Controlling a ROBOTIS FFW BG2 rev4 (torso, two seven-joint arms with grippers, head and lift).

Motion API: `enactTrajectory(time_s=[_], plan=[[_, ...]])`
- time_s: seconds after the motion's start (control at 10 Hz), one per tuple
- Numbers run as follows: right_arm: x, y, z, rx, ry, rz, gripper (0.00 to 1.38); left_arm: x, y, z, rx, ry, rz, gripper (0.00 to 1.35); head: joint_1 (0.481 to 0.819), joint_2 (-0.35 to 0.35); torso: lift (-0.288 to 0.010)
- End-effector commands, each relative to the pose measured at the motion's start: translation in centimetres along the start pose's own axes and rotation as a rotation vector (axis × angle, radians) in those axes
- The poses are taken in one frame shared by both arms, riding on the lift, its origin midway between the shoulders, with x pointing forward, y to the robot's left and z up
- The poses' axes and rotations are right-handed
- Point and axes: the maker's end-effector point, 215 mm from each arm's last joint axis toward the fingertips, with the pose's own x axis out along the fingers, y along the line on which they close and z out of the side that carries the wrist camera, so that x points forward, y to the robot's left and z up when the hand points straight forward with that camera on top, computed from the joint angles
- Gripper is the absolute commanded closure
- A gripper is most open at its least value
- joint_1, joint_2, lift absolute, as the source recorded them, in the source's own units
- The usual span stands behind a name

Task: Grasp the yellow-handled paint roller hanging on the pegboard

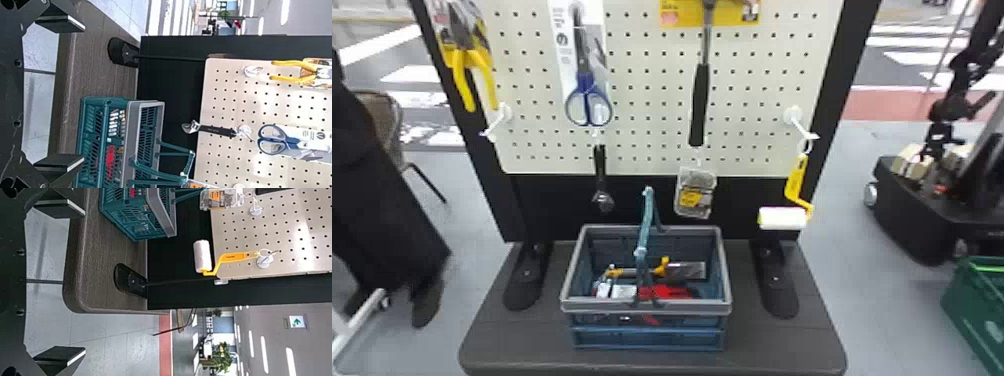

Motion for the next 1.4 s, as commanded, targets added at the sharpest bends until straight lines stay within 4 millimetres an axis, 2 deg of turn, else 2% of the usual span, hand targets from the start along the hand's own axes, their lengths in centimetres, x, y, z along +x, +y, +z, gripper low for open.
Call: enactTrajectory(time_s=[0.0, 0.1, 0.2, 0.4, 0.7, 1.1, 1.3], plan=[[0.2, -0.1, 0.1, 0.007, -0.005, -0.003, 0.08, 0.0, 0.1, 0.0, -0.001, 0.0, 0.001, 0.14, 0.549, 0.0, -0.1], [0.8, -0.6, 0.2, 0.029, -0.023, -0.014, 0.08, 0.0, 0.1, 0.0, -0.001, 0.0, 0.001, 0.14, 0.549, 0.0, -0.1], [2.5, -1.0, 1.1, 0.036, -0.044, -0.012, 0.07, 0.0, 0.1, 0.0, -0.002, 0.0, 0.002, 0.14, 0.549, 0.0, -0.1], [6.6, -1.4, 4.8, -0.005, -0.085, 0.057, 0.08, 0.2, -0.1, 0.0, -0.002, 0.001, -0.003, 0.14, 0.549, 0.0, -0.1], [12.3, -2.2, 8.8, -0.035, -0.118, 0.129, 0.1, 0.3, -0.1, -0.2, -0.003, 0.008, -0.006, 0.14, 0.549, 0.0, -0.1], [18.3, -2.9, 10.7, -0.032, -0.099, 0.232, 0.1, 0.6, -0.5, -0.3, -0.002, 0.013, -0.018, 0.14, 0.549, 0.0, -0.1], [22.2, -1.4, 11.3, -0.023, -0.07, 0.341, 0.1, 1.1, -0.9, -0.3, -0.004, 0.011, -0.027, 0.14, 0.549, 0.0, -0.1]])
